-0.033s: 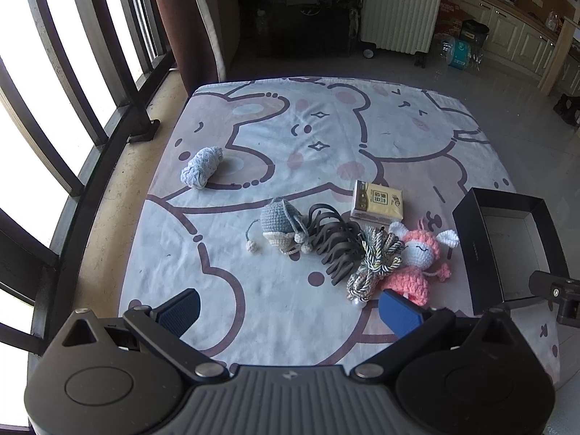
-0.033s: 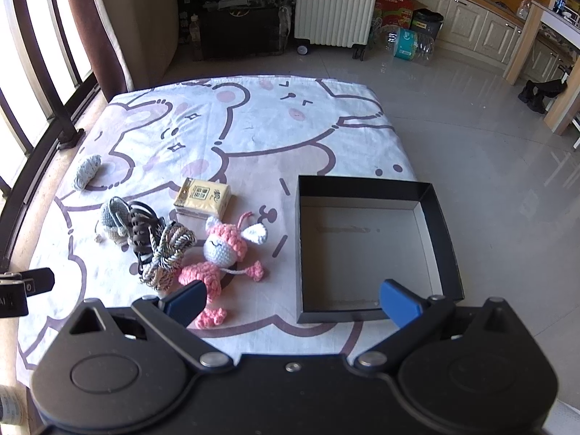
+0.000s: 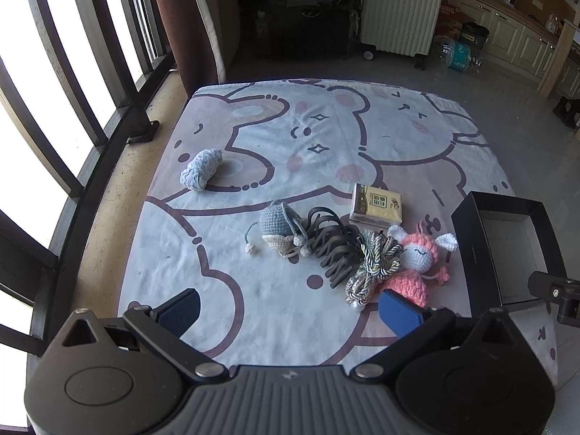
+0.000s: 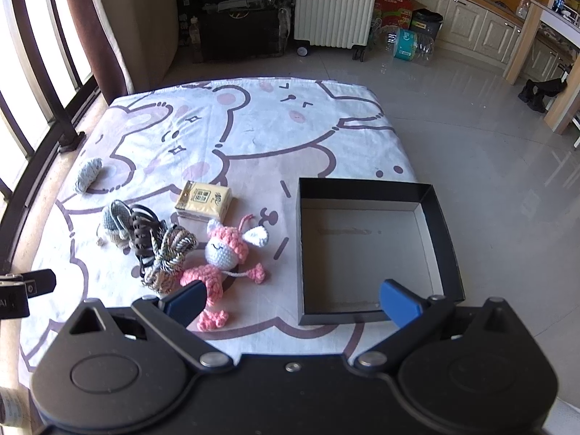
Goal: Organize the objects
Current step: 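Lower the right gripper onto the pink bunny while the left gripper approaches the braided rope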
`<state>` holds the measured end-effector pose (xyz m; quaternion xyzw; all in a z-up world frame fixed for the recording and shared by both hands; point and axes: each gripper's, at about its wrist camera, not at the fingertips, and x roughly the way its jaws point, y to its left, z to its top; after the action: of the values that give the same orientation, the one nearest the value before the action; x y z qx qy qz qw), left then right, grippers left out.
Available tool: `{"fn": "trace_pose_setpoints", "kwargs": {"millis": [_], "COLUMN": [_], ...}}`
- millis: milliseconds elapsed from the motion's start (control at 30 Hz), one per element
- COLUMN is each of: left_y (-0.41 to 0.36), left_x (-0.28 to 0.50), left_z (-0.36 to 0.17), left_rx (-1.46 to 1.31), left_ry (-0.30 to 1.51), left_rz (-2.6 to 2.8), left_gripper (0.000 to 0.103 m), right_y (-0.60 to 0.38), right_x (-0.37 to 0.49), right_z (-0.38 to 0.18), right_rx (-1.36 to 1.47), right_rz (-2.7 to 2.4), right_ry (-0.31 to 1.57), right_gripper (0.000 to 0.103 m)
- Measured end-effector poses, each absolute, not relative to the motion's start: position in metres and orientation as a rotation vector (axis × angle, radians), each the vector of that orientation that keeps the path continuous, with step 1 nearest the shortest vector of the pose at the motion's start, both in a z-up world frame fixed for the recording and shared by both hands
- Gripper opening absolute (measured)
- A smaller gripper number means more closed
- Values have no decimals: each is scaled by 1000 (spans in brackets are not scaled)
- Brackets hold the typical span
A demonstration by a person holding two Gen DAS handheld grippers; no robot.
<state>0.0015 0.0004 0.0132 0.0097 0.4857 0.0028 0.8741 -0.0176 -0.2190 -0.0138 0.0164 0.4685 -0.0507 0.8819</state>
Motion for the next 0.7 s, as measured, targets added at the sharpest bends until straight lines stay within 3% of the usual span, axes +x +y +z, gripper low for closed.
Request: {"fn": "trace_pose_setpoints", "kwargs": {"millis": [367, 700], "left_y": [-12, -21], "left_x": [33, 61], "left_z": [30, 17], "left_rx": [60, 63], "left_ry": [944, 931], "left_rz": [6, 2], "left_gripper": [103, 103], "right_y": [-219, -213], "right_x": [16, 51], "right_z": [10, -4], "right_rx": [172, 236], "right_rz": [-100, -123], "right_ry": [942, 965], "right_gripper": [103, 103]}}
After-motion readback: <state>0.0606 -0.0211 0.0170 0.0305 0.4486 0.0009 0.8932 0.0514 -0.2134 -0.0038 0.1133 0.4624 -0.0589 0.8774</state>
